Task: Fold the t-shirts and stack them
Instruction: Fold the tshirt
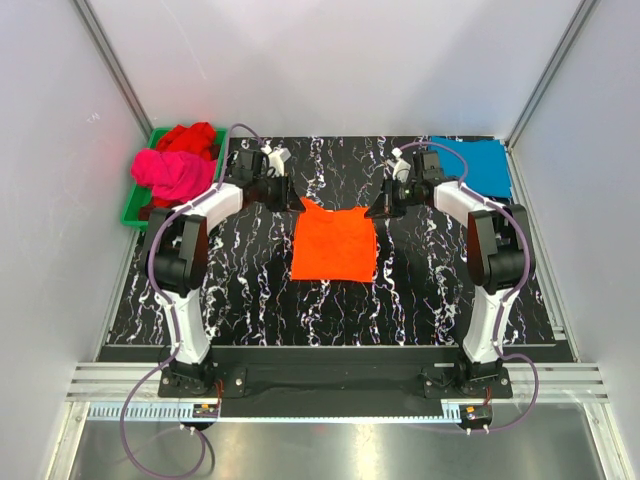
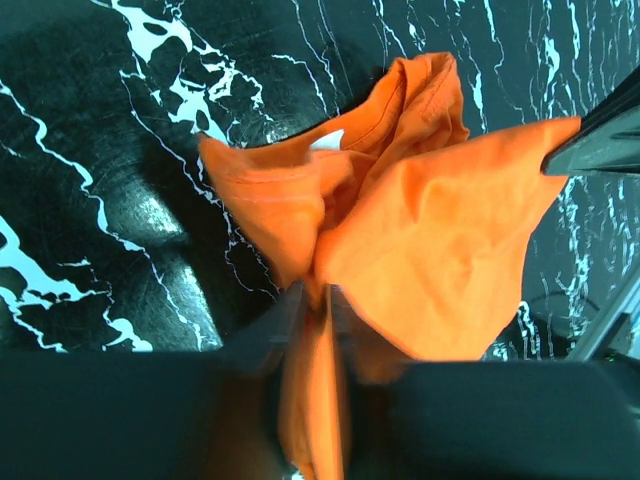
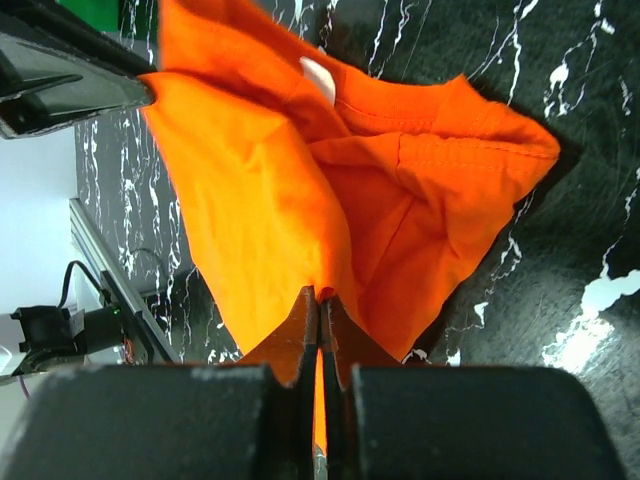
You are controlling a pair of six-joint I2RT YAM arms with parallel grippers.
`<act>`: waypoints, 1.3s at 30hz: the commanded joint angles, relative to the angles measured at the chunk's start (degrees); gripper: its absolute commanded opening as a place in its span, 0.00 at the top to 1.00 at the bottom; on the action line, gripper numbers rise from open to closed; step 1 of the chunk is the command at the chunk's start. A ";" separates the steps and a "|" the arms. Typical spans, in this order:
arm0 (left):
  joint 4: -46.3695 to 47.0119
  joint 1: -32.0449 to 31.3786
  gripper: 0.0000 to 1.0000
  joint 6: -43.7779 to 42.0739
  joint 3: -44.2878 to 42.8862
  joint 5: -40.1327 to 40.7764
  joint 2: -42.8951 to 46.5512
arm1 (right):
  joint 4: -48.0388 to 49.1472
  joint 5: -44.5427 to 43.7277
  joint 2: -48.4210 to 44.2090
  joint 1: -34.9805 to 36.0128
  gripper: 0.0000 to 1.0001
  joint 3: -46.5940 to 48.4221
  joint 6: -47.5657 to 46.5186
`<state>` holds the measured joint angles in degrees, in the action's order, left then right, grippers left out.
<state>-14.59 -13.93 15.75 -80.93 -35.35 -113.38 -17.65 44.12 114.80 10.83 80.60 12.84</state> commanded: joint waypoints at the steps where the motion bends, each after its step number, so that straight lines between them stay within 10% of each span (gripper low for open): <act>1: 0.18 -0.13 0.70 -0.45 0.42 0.99 2.91 | 2.88 -0.70 -3.53 0.77 1.00 -1.05 1.22; 6: 0.00 -0.13 1.00 -1.60 1.03 0.20 2.11 | 3.59 -0.88 -3.71 1.12 1.00 -1.50 1.84; 9: 0.18 -0.13 1.00 -1.86 0.86 0.63 1.68 | 3.50 -0.88 -3.80 1.12 1.00 -1.32 1.92; 12: 0.08 -0.04 0.73 -2.82 0.77 2.39 1.67 | 3.15 -0.61 -3.45 1.12 1.00 -0.79 1.84; 17: 0.79 -0.04 0.61 -3.71 -1.77 2.57 -1.74 | 2.53 -0.26 -2.83 1.12 1.00 -0.27 1.14; 34: 0.79 -0.04 0.60 -4.41 -4.94 2.49 -6.76 | 1.21 0.35 -1.34 1.21 1.00 1.40 -0.54; 39: 1.75 -0.13 0.74 -3.45 -5.65 0.12 -7.47 | 1.04 0.35 -1.16 1.12 1.00 1.49 -0.71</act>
<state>-16.10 -13.93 12.51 -83.68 -33.23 -120.53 -16.47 44.05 114.39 11.25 79.59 13.26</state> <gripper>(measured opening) 0.295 0.014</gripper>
